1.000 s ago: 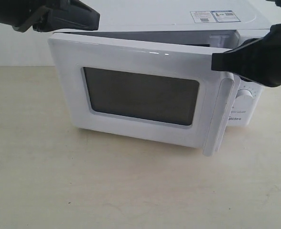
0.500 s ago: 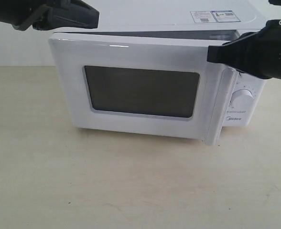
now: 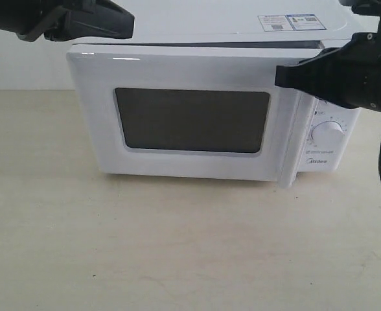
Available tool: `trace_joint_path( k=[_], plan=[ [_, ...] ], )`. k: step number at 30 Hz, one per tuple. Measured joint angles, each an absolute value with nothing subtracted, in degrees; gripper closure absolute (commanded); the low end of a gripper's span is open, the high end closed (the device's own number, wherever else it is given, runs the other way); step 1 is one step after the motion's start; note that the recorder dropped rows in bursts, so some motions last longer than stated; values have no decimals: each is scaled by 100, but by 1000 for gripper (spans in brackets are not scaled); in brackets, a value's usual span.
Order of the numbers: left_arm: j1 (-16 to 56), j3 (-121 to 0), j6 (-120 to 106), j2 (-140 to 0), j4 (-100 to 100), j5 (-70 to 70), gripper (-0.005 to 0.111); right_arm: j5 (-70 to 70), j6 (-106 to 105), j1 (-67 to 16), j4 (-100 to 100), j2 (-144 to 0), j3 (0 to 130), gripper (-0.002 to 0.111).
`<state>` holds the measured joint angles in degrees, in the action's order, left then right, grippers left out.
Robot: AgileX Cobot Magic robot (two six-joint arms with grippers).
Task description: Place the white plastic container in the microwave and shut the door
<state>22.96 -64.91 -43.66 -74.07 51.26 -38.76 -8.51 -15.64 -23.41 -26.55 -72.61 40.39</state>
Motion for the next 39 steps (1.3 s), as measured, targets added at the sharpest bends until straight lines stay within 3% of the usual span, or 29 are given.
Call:
trace_joint_path(
  k=[39],
  plan=[
    [2296, -6491, -4366, -7407, 5126, -3876, 102, -1497, -1799, -2283, -2845, -7664, 4060, 108]
  ],
)
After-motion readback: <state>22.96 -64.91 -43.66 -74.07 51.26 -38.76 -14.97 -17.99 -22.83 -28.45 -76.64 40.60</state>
